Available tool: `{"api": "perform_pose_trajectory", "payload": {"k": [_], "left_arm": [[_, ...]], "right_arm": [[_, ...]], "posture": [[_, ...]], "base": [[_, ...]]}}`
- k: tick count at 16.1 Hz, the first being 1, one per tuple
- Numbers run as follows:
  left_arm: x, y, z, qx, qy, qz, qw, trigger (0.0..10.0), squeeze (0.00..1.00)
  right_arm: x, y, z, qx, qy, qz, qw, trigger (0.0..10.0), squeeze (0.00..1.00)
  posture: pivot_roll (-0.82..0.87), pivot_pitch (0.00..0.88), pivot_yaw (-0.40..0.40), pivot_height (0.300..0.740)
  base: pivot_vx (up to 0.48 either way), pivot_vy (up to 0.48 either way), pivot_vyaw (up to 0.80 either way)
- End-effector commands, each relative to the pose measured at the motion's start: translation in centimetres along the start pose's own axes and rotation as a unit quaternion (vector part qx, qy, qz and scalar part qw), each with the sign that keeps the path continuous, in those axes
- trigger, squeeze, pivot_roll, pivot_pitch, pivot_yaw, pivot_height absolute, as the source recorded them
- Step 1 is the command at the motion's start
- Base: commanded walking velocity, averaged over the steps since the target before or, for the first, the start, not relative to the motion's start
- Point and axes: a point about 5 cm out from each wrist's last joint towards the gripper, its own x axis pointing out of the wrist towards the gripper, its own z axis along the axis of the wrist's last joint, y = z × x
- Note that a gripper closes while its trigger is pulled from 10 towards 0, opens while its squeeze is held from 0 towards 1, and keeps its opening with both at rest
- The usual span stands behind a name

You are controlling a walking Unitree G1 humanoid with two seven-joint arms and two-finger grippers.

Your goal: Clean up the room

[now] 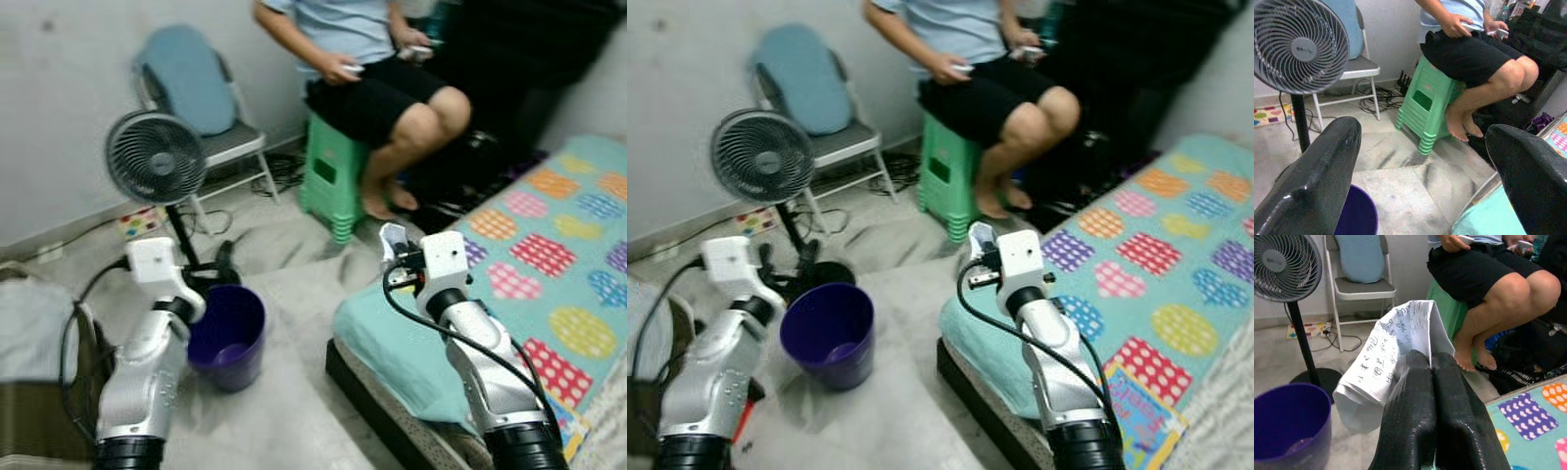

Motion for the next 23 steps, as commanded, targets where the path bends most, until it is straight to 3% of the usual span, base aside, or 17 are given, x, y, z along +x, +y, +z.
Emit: {"api": "perform_pose_trajectory", "payload": {"k": [1,9,14,23], "left_arm": [[0.12,0.55,0.29,0.004,0.0,0.012,1.0,10.0,0.0],[0.17,0.34,0.01,-0.028,0.002,-0.002,1.0,10.0,0.0],[-0.02,0.16,0.15,-0.033,-0.007,-0.018,0.999,10.0,0.0],[0.0,0.07,0.27,-0.036,-0.012,-0.029,0.999,10.0,0.0]], "right_arm": [[0.08,0.28,-0.13,0.0,0.005,0.002,1.0,10.0,0.0],[0.22,0.28,-0.39,-0.005,0.013,0.005,1.0,10.0,0.0],[0.08,0.19,-0.7,-0.006,0.018,0.004,1.0,10.0,0.0],[0.19,0.28,-0.74,-0.005,0.018,0.007,1.0,10.0,0.0]], "posture": [[-0.09,0.0,-0.004,0.74],[-0.09,0.0,-0.005,0.74],[-0.09,0.0,-0.002,0.74],[-0.09,0.0,-0.001,0.74]], "base": [[0.0,0.0,0.0],[0.0,0.0,0.61],[0.0,0.0,0.0],[0.344,0.0,0.0]]}}
